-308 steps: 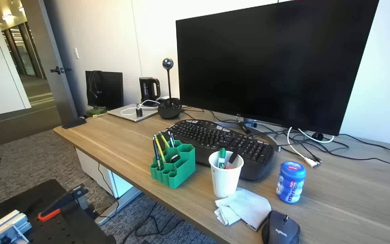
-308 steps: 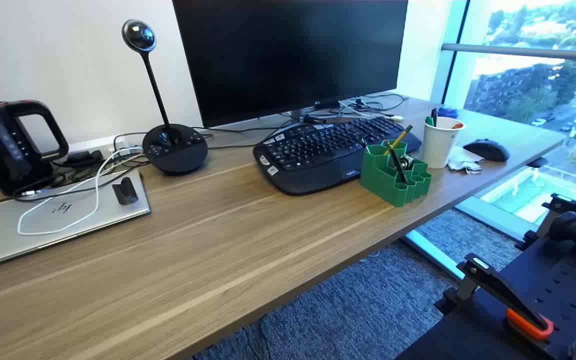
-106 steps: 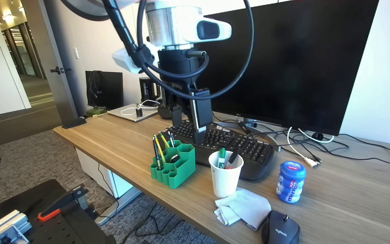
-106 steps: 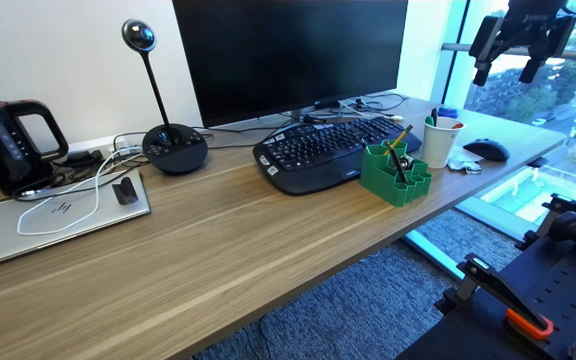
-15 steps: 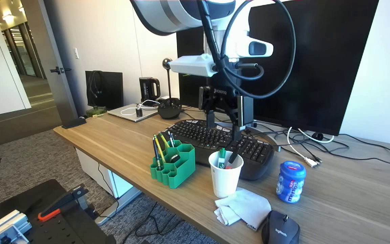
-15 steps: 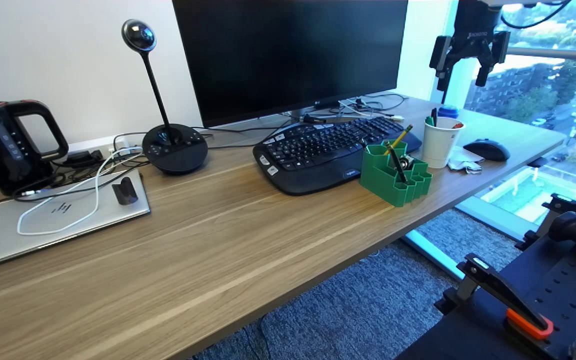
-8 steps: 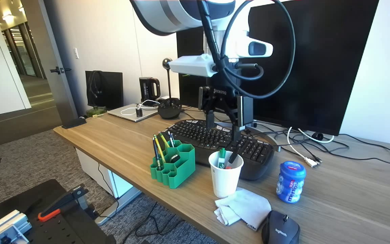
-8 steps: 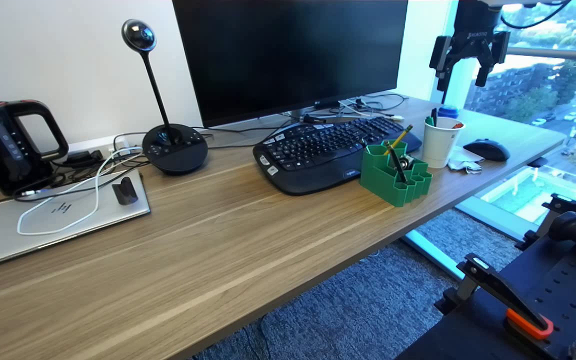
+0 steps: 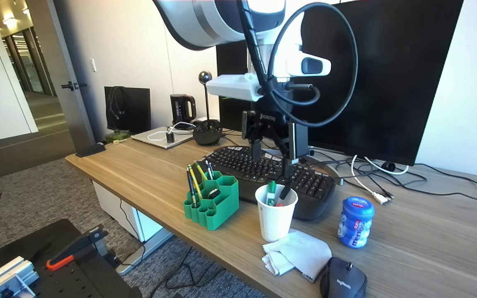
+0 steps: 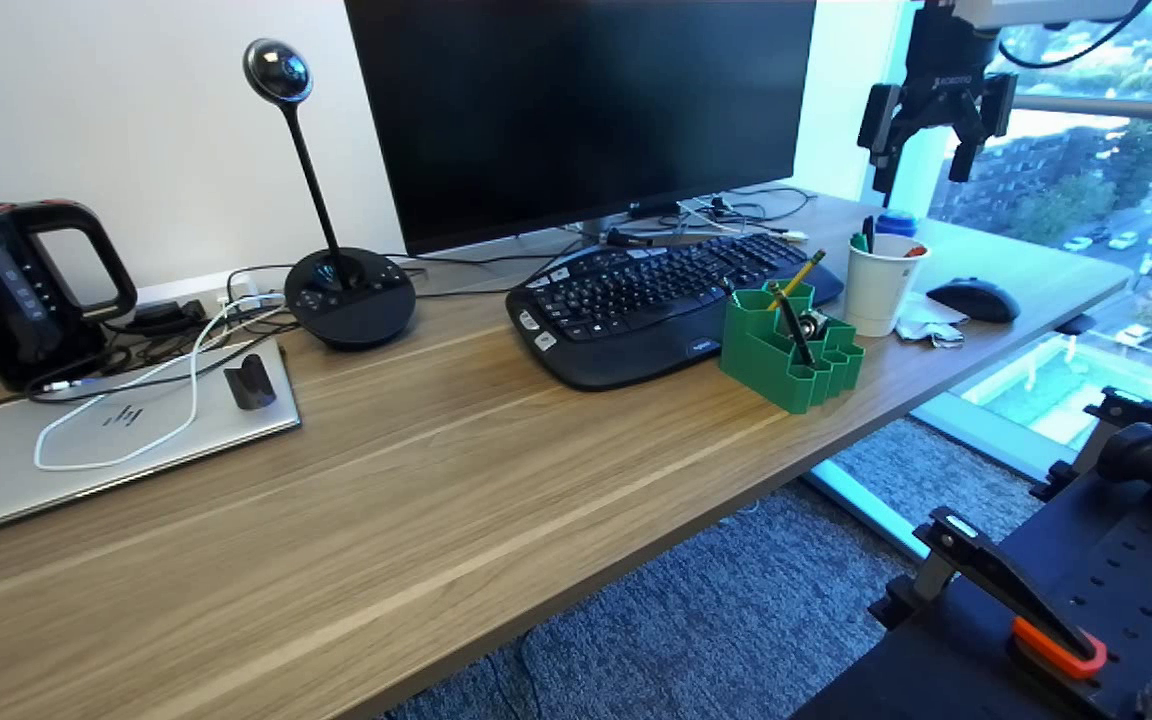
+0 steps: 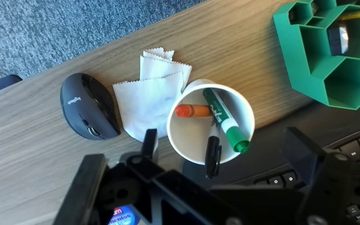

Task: Move the marker to the green rack

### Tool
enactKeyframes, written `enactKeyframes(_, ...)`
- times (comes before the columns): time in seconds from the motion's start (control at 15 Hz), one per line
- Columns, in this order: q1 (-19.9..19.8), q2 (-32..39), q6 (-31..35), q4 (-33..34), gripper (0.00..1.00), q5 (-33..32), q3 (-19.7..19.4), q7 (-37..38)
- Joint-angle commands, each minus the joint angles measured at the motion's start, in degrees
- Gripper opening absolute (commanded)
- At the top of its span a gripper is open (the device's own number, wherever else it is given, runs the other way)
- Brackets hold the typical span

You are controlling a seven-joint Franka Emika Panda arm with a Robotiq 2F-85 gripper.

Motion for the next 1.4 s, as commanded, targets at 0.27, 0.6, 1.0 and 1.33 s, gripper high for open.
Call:
enactKeyframes(0.27, 0.2, 2.4, 2.2, 2.1, 1.0, -0.9, -0.3, 3.2)
enactKeyframes(0.6, 0.0, 4.1, 1.9, 4.6, 1.0, -0.5, -0.8, 4.8)
enactKeyframes(1.0, -0.2, 5.9, 1.6, 7.0, 1.0, -0.6, -1.3, 5.9)
enactKeyframes(1.33, -0.2, 7.3, 0.2, 7.7, 1.0, -0.6, -1.6, 6.6)
